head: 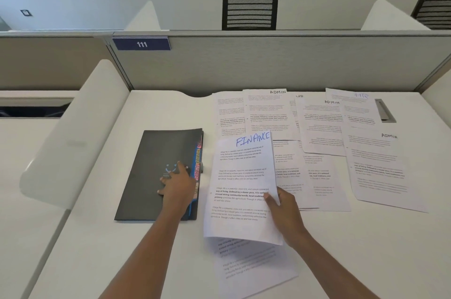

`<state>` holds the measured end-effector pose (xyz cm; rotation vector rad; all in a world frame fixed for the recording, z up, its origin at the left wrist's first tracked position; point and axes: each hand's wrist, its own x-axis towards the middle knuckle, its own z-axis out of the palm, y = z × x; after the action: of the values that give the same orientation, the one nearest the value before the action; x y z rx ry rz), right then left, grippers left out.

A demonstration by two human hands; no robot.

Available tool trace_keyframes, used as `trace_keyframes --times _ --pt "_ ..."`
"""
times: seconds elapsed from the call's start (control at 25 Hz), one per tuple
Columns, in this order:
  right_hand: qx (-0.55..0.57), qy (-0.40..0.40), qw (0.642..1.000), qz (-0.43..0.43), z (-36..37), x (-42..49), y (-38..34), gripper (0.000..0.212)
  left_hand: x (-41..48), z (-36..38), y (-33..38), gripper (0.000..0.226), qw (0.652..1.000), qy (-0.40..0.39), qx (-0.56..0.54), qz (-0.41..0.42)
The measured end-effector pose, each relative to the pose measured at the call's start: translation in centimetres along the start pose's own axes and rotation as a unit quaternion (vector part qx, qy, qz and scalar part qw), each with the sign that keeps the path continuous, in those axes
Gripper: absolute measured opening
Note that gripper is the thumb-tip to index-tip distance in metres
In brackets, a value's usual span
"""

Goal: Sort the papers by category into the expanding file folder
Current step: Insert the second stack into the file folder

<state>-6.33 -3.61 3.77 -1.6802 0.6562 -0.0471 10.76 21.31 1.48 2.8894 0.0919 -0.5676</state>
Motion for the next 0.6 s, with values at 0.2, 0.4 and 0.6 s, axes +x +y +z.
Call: trace_keyframes --times 0.2,0.4,0.6 --pt "0.010 0.001 1.000 0.012 0.3 0.1 -0.2 0.018 -0.9 -1.5 -1.5 0.080 0.993 0.066 -0.027 0.093" --pt "0.009 -0.001 1.000 0.016 0.3 0.0 -0.3 0.019 -1.6 -2.8 -0.6 0.041 0.997 0.047 0.017 0.067" --pt "0.011 0.001 1.000 0.016 0.2 -0.1 -1.0 0.020 -2.3 -2.2 -0.4 0.083 0.996 0.071 0.012 0.048"
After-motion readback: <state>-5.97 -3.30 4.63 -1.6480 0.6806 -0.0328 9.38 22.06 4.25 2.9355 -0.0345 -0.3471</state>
